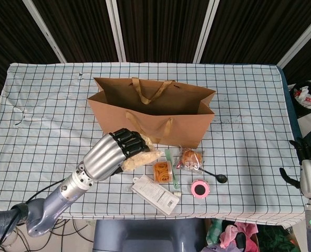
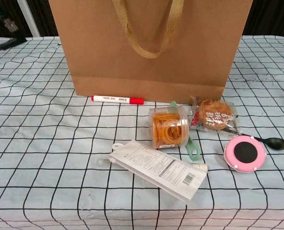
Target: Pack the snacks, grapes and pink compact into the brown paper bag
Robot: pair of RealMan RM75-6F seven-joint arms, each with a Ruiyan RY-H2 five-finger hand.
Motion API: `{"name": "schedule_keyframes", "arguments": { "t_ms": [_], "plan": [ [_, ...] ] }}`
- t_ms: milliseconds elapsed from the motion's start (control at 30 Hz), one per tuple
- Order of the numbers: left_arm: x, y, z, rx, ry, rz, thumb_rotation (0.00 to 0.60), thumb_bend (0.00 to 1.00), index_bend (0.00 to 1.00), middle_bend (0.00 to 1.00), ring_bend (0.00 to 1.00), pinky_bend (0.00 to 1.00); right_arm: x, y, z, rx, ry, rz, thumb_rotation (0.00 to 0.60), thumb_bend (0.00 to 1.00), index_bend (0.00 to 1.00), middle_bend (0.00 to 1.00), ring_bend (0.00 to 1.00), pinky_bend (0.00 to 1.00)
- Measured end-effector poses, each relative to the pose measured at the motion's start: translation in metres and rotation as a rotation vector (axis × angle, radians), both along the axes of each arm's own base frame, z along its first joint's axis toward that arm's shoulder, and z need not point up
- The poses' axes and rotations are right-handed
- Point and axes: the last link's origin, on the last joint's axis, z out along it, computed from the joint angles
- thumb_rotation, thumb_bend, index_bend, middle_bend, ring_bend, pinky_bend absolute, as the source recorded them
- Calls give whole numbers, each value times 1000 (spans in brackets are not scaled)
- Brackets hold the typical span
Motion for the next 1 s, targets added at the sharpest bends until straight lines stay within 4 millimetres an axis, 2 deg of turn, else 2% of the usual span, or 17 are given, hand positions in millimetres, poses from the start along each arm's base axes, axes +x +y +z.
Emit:
{"name": "schedule_keyframes", "arguments": {
  "t_ms": [200,367,533,633,733,767,900,1000],
  "plan": [
    [26,31,14,20,-76,35,600,476,435,443,349,468,-3,1,-1,16,16,-12,600,205,172,113,199,229],
    [55,71,19,31,-117,96,600,470,428,441,349,469,-6,2,-1,22,27,-28,600,205,171,113,199,229],
    [73,106,12,41,-109,178,600,461,425,439,349,469,-4,1,-3,28,34,-25,600,205,172,113,199,229],
    [80,117,2,44,-84,215,600,431,422,434,338,468,-4,1,-4,32,32,-24,600,205,171,113,199,229],
    [79,122,-7,46,-44,237,600,327,371,393,277,450,-6,3,-4,38,36,-31,600,205,172,113,199,229],
    [79,123,-9,45,-36,240,600,266,335,351,231,425,-7,4,-4,41,38,-33,600,205,172,113,199,229],
    [75,128,-17,47,26,275,600,63,202,163,29,254,-8,6,-2,36,43,-35,600,205,172,113,199,229],
    [72,130,-20,50,68,305,600,19,179,112,0,190,-8,8,1,29,42,-33,600,205,172,113,199,229]
  ]
}}
